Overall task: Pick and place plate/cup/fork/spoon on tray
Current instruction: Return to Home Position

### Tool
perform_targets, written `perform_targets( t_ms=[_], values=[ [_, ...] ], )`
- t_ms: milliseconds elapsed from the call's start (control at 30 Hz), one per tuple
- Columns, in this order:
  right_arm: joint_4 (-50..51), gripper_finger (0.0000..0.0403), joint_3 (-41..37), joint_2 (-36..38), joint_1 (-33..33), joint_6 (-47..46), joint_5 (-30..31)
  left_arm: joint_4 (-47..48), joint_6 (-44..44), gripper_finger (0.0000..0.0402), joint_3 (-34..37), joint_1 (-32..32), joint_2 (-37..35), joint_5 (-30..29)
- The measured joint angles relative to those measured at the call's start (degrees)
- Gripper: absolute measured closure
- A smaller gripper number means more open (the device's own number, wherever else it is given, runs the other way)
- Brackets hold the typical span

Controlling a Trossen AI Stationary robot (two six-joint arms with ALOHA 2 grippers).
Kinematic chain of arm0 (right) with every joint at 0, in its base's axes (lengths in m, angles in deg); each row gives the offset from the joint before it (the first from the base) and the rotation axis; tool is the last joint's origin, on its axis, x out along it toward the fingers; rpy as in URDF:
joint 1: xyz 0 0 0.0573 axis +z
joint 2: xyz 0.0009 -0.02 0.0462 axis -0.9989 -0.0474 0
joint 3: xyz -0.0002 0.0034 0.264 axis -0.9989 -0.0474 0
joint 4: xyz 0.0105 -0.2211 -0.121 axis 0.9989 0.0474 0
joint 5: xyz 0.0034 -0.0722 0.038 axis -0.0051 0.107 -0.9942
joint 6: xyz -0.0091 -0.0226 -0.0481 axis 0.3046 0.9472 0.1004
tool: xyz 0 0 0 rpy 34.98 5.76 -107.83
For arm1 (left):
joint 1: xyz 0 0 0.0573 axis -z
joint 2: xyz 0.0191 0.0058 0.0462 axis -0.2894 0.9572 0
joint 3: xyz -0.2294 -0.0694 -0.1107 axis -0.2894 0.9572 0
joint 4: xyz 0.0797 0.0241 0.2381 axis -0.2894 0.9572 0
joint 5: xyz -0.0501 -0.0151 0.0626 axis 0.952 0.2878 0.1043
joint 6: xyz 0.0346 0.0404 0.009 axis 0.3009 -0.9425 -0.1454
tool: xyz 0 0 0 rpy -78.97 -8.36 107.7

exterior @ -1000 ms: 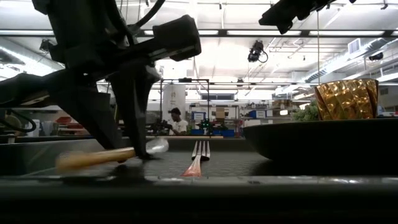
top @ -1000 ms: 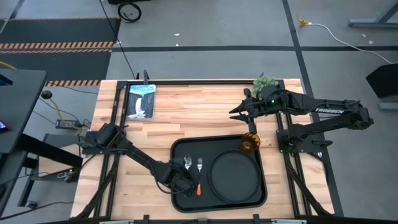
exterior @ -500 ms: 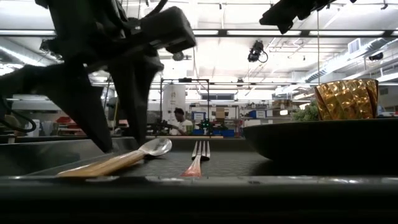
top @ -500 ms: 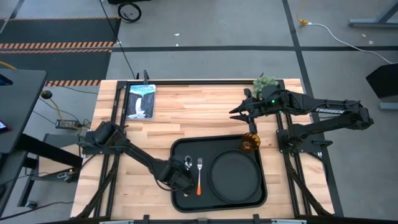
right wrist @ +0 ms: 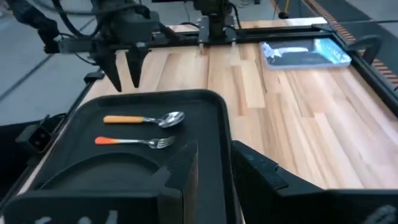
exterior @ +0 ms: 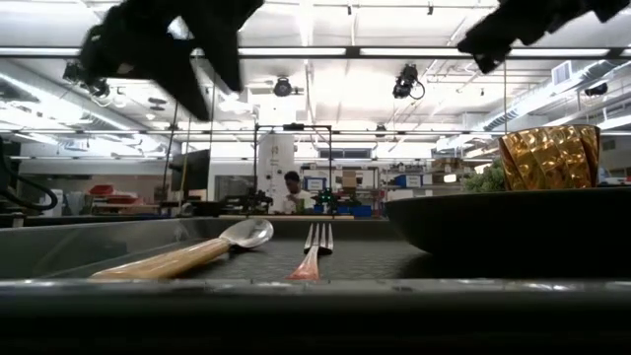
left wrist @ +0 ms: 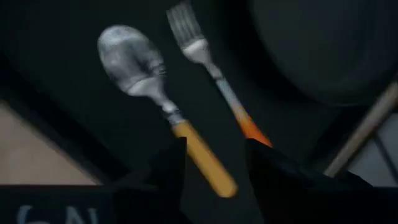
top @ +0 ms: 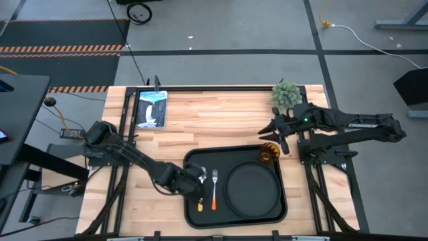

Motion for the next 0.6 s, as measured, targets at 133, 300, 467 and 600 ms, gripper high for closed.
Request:
perform_targets(
  t_ms=[133,300,467,600],
  values=[
    [-0.6,0.0300,-3.2,5.7,0.6,-1.6,1.3,-0.5,-2.7,0.0230,0.0,-1.8,-3.2,1.1],
    [-5.5,0.0300,-8.3,13.5,1.3,-1.9,1.7,-2.7,-16.8,0.0230,0.0,-2.7,-7.7,-5.4],
    [-15.1,0.0300,-17.5,20.6,1.4,-1.2,1.7,-9.8,-39.5,0.0230,0.0,-3.3,-10.3,-16.9],
    [-17.8,0.0300,-22.5,24.7,1.3,-1.8,-0.8,-12.1,-49.7,0.0230,0.0,-4.6,-11.9,-23.3]
  ],
)
